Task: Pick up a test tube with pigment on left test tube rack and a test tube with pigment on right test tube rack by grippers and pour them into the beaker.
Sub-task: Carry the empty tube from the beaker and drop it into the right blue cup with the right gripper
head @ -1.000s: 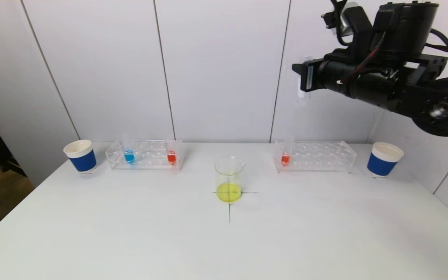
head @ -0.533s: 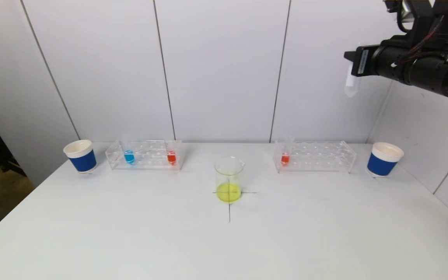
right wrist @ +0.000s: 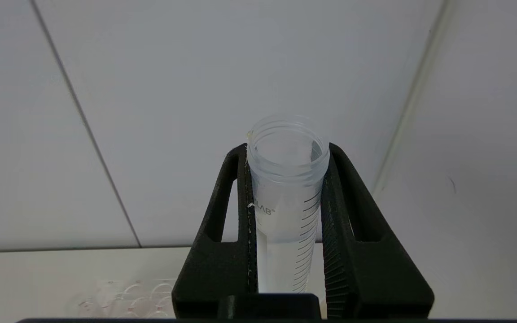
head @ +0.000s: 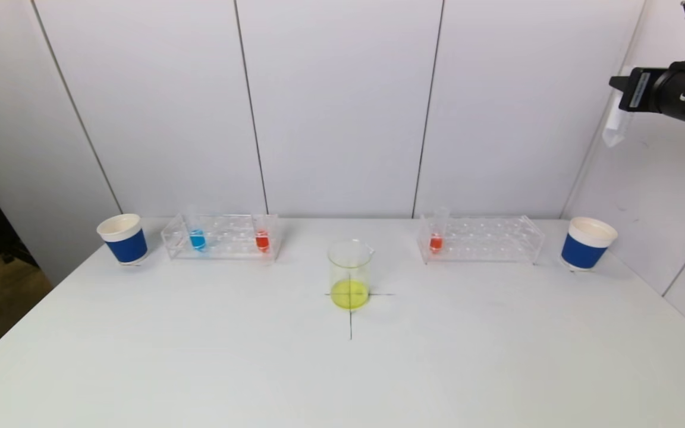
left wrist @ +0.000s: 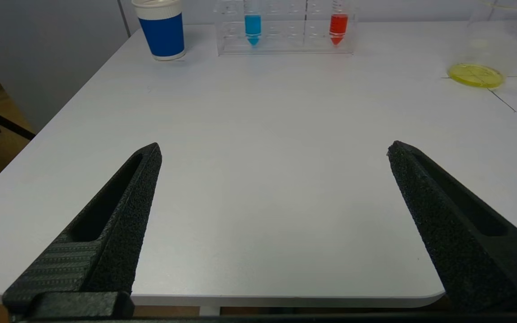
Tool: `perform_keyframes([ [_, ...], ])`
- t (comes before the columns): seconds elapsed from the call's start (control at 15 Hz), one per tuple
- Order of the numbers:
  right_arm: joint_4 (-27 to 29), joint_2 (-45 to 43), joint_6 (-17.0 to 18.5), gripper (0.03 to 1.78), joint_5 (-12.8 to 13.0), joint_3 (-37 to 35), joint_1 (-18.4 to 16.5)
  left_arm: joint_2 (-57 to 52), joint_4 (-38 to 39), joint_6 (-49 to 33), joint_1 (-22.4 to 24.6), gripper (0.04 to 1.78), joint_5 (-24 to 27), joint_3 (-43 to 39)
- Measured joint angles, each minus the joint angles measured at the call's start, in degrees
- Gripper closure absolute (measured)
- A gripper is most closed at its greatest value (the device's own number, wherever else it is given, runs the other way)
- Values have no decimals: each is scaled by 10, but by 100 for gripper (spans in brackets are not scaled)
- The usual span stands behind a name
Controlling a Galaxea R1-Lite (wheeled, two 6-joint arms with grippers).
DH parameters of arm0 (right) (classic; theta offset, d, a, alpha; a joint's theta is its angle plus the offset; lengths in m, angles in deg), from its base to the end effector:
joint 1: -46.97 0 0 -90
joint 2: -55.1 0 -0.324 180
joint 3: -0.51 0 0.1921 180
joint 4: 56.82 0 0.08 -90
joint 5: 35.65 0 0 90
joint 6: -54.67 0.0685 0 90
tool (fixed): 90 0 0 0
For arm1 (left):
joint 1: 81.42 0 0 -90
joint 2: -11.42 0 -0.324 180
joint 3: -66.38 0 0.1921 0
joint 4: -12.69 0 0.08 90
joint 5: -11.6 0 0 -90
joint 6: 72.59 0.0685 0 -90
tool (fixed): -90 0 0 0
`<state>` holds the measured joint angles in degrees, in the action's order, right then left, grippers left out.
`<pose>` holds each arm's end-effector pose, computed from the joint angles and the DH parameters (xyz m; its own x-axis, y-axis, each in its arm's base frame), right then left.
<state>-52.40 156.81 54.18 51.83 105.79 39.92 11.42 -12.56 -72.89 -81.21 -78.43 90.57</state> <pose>0.4032 -0.0468 0.3270 0.9968 -0.0790 -0.0148 0.0789 0.9969 -0.0079 -0.0003 0.0000 0.0760 0.9998 0.0042 -0.0185 -0.0043 1.0000 -0.0052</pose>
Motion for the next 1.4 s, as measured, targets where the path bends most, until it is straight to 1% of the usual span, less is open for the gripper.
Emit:
perform_keyframes([
  [0.2,-3,19,0,134,-4,-1,-34,0,0,0,0,6,0,0],
  [0.4,-14,43,3,134,-4,-6,-54,0,0,0,0,6,0,0],
  [0.47,-28,51,5,134,-4,-9,-59,0,0,0,0,6,0,0],
  [0.73,-126,90,8,134,-6,-53,-78,0,0,0,0,6,0,0],
  [1.0,-199,126,8,134,-6,-106,-83,0,0,0,0,6,0,0],
  [1.13,-229,142,7,134,-6,-126,-84,0,0,0,0,6,0,0],
  [1.4,-268,172,8,134,-5,-154,-85,0,0,0,0,6,0,0],
])
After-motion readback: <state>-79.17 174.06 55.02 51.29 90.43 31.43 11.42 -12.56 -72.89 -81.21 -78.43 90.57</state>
